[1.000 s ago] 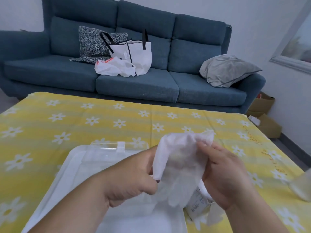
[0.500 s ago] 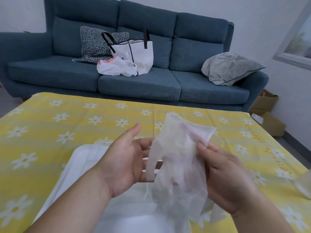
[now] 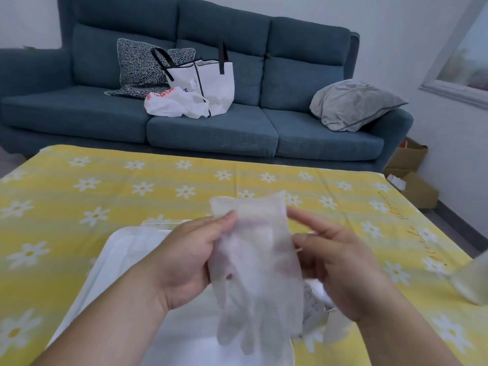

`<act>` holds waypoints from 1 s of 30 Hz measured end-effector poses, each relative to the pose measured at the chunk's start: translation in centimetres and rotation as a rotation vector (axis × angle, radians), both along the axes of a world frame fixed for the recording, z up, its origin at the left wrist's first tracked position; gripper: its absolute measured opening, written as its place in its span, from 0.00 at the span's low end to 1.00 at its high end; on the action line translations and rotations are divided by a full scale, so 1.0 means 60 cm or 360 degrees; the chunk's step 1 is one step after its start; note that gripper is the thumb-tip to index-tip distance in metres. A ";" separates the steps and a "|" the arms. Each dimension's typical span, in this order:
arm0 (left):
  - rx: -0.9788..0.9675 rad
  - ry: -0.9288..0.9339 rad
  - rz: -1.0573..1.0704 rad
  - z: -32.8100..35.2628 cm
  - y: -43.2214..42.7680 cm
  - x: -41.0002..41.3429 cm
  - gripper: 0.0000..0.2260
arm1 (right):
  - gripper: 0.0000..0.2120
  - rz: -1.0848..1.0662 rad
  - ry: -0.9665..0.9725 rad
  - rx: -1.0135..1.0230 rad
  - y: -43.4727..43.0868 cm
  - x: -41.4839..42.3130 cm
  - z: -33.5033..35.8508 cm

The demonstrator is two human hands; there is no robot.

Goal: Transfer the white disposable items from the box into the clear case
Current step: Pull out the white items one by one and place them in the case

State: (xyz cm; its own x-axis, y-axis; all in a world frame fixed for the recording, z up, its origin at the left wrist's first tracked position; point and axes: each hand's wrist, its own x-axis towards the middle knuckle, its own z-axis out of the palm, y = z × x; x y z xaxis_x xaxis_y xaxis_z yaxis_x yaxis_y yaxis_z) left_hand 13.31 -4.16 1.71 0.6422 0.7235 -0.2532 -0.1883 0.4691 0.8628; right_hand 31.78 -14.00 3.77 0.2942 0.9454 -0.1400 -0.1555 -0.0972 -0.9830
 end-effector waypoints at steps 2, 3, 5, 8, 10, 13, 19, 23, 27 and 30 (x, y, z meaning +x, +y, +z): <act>0.0029 -0.0095 0.0156 0.002 0.010 -0.003 0.19 | 0.16 -0.0627 -0.0347 -0.0041 -0.001 0.028 0.002; 0.0018 -0.0146 0.0221 0.003 0.013 -0.004 0.19 | 0.14 -0.0860 -0.0538 -0.0095 -0.003 0.044 0.001; 0.0001 -0.0196 0.0303 0.005 0.016 -0.004 0.20 | 0.12 -0.1086 -0.0847 -0.0243 -0.009 0.071 -0.006; 0.0021 -0.0190 0.0359 0.005 0.015 -0.001 0.17 | 0.09 -0.1029 -0.1159 -0.0461 -0.011 0.085 -0.017; 0.0031 -0.0159 0.0401 0.004 0.013 0.001 0.15 | 0.07 -0.0923 -0.1264 -0.0609 -0.008 0.088 -0.027; 0.0014 -0.0156 0.0415 0.006 0.008 0.006 0.15 | 0.01 -0.0762 -0.1403 -0.0776 -0.003 0.087 -0.041; -0.0021 -0.0146 0.0379 0.002 0.005 0.007 0.21 | 0.11 -0.0671 -0.1640 -0.0895 0.007 0.086 -0.060; -0.0031 -0.0134 0.0385 0.003 0.005 0.008 0.19 | 0.05 -0.0811 -0.1641 -0.0678 0.002 0.081 -0.036; -0.0028 -0.0089 0.0405 0.007 0.003 0.011 0.15 | 0.06 -0.1053 -0.1425 -0.0146 -0.007 0.061 0.013; -0.0025 -0.0059 0.0425 0.010 -0.003 0.015 0.14 | 0.07 -0.1167 -0.1277 -0.0041 -0.012 0.055 0.019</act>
